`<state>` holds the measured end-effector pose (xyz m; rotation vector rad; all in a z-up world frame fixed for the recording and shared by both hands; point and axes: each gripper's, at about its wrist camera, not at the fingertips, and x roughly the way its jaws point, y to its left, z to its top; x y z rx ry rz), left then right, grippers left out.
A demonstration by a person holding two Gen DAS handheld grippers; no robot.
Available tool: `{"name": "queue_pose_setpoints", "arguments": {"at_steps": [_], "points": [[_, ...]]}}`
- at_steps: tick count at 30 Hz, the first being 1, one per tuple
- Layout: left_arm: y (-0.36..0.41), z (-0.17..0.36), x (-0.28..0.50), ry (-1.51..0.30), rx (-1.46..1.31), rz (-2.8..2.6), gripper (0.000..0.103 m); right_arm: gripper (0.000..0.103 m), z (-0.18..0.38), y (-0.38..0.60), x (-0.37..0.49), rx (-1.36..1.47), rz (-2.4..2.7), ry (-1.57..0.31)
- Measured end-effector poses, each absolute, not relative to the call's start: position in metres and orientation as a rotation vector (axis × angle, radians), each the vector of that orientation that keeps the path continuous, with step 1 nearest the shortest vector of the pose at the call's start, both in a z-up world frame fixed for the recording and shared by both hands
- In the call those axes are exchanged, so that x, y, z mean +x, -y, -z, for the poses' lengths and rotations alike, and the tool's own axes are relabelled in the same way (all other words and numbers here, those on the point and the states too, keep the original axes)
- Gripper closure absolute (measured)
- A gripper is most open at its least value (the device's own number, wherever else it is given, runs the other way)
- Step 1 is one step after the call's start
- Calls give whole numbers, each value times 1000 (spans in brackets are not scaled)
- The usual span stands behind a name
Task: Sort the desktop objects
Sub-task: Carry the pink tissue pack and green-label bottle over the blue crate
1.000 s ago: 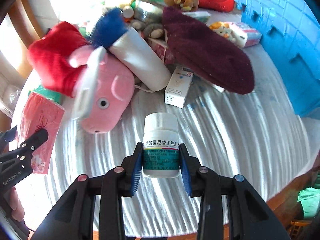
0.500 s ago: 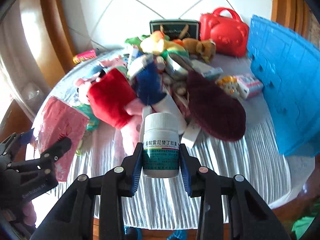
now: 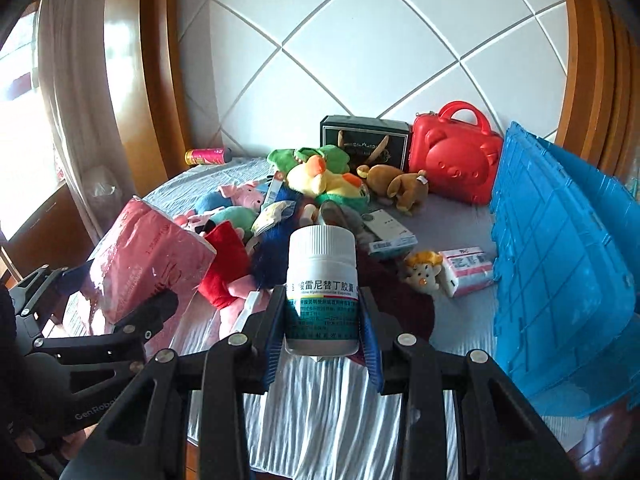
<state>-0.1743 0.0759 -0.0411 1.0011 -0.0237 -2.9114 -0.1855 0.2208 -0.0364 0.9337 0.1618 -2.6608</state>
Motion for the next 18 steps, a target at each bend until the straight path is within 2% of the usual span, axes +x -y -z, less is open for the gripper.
{"name": "queue_pose_setpoints", "arguments": {"at_steps": [10,18], "points": [[-118,3,-205,49,905,3073,20,69,-6,-272,-193,851,2824,-138],[-213,-33,-238,132,816,3242,20,69,-33,-372,-202,779,3002,-39]]}}
